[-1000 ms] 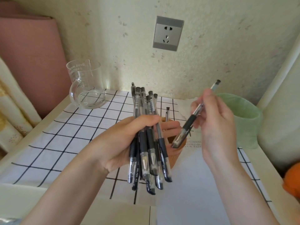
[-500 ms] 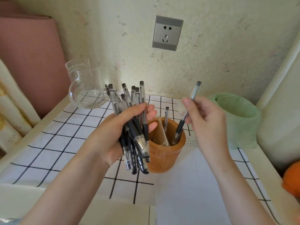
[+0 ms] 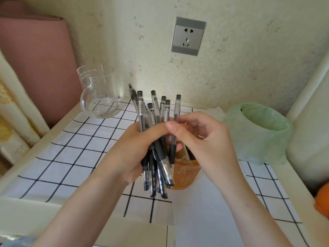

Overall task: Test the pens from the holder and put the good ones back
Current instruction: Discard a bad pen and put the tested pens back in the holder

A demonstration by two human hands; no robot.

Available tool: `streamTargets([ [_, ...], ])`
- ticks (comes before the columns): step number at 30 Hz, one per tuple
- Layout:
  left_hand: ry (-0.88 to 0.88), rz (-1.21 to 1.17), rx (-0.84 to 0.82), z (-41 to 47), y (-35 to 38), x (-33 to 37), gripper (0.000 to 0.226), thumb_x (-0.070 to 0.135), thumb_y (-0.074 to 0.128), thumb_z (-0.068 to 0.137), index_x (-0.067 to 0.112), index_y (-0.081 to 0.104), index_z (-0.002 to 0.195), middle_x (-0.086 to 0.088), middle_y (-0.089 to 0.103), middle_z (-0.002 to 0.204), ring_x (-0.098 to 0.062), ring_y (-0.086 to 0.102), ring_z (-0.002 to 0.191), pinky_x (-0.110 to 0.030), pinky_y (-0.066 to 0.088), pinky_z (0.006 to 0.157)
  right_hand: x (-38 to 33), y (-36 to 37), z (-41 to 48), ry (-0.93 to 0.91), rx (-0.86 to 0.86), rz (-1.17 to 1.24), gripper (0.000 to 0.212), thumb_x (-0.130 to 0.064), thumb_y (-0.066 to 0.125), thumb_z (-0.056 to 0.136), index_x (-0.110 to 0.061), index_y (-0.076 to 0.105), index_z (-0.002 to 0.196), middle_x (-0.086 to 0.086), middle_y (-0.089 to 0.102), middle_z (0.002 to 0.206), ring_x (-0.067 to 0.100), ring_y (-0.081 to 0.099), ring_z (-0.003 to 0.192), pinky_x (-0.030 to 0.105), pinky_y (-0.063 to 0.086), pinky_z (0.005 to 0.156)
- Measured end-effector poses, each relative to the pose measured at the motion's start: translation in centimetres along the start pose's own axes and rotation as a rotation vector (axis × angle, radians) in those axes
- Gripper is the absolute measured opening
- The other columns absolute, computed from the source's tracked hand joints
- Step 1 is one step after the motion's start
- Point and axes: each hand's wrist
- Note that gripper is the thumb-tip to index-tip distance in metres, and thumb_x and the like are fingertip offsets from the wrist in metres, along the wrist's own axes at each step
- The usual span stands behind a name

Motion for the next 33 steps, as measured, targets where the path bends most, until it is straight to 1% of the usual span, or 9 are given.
streamTargets([
  [3, -0.001, 0.0, -0.028, -0.1, -0.1, 0.1, 0.028, 0.017, 0.06, 0.081, -0.001, 0.067, 0.102, -0.017, 0.073, 0.087, -0.021, 0.071, 0.072, -0.025, 0.057, 0.058, 0.1, -0.4, 0.2, 0.052, -0.029, 0.085, 0.012, -0.031, 0.071, 0.079, -0.021, 0.072, 0.084, -0.002, 0.072, 0.069, 0.004, 0.067, 0.063, 0.016, 0.051, 0.062],
  [6, -0.023, 0.002, -0.063, -0.1, -0.2, 0.1, 0.027, 0.014, 0.057, 0.085, -0.003, 0.065, 0.106, -0.017, 0.073, 0.092, -0.024, 0.071, 0.078, -0.028, 0.059, 0.064, 0.2, -0.4, 0.3, 0.095, 0.003, 0.226, 0.006, -0.02, 0.069, 0.083, -0.015, 0.07, 0.081, -0.005, 0.067, 0.058, 0.001, 0.059, 0.05, 0.011, 0.043, 0.05],
  [10, -0.009, -0.104, -0.048, 0.3, -0.6, 0.4, 0.03, 0.012, 0.057, 0.085, -0.001, 0.059, 0.112, -0.016, 0.071, 0.102, -0.024, 0.069, 0.094, -0.037, 0.057, 0.078, 0.1, -0.6, 0.6, 0.055, 0.147, 0.389, 0.01, -0.013, 0.058, 0.09, -0.009, 0.064, 0.083, 0.0, 0.065, 0.062, 0.011, 0.052, 0.048, 0.019, 0.039, 0.042],
  [14, 0.043, -0.231, 0.068, 0.8, -2.3, 0.9, 0.01, 0.012, 0.059, 0.085, 0.006, 0.065, 0.089, -0.004, 0.071, 0.079, -0.01, 0.067, 0.067, -0.029, 0.059, 0.068, 0.2, -1.7, 1.2, -0.013, 0.251, 0.449, 0.011, -0.013, 0.056, 0.093, -0.008, 0.061, 0.085, 0.006, 0.066, 0.068, 0.016, 0.051, 0.052, 0.024, 0.041, 0.045],
  [18, 0.035, -0.385, 0.075, 1.2, -3.1, 0.8, 0.007, 0.014, 0.059, 0.084, 0.01, 0.064, 0.086, 0.001, 0.062, 0.072, -0.006, 0.054, 0.056, -0.022, 0.055, 0.061, 0.8, -1.6, 1.3, -0.114, 0.285, 0.261, 0.005, -0.013, 0.059, 0.092, -0.01, 0.062, 0.09, 0.013, 0.063, 0.073, 0.015, 0.053, 0.054, 0.022, 0.045, 0.048],
  [23, -0.01, -0.426, 0.062, 1.3, -2.4, 0.5, 0.016, 0.015, 0.061, 0.08, 0.006, 0.071, 0.09, -0.001, 0.064, 0.076, -0.007, 0.055, 0.053, -0.019, 0.052, 0.051, 1.7, -0.3, 1.0, -0.156, 0.186, 0.036, 0.003, -0.017, 0.064, 0.089, -0.018, 0.064, 0.091, -0.005, 0.065, 0.072, 0.007, 0.06, 0.06, 0.02, 0.045, 0.054],
  [26, -0.059, -0.412, 0.055, 1.3, -2.2, 0.4, 0.024, 0.019, 0.061, 0.082, 0.005, 0.076, 0.07, -0.002, 0.058, 0.071, -0.007, 0.053, 0.051, -0.016, 0.05, 0.05, 2.2, 0.2, 0.9, -0.224, 0.175, -0.153, 0.011, -0.022, 0.065, 0.087, -0.017, 0.065, 0.097, -0.008, 0.066, 0.072, 0.009, 0.063, 0.064, 0.02, 0.049, 0.058],
  [30, -0.098, -0.364, 0.013, 1.2, -2.0, 0.2, 0.025, 0.022, 0.059, 0.083, 0.003, 0.076, 0.082, -0.002, 0.06, 0.064, -0.01, 0.056, 0.051, -0.017, 0.053, 0.055, 2.7, 0.3, 1.0, -0.178, 0.056, -0.311, 0.027, -0.027, 0.066, 0.087, -0.023, 0.061, 0.113, -0.008, 0.067, 0.067, 0.006, 0.062, 0.062, 0.017, 0.046, 0.059],
  [33, -0.081, -0.356, 0.017, 1.2, -1.7, 0.1, 0.023, 0.021, 0.061, 0.08, 0.006, 0.077, 0.074, -0.004, 0.064, 0.07, -0.011, 0.059, 0.054, -0.02, 0.055, 0.06, 2.7, 0.3, 0.6, -0.223, 0.026, -0.562, 0.008, -0.037, 0.063, 0.084, -0.03, 0.062, 0.089, -0.015, 0.06, 0.063, 0.003, 0.054, 0.064, 0.021, 0.04, 0.054],
])
Point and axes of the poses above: each hand's wrist, its own z-axis towards the middle knuckle, its own y-axis out of the palm, x = y × z
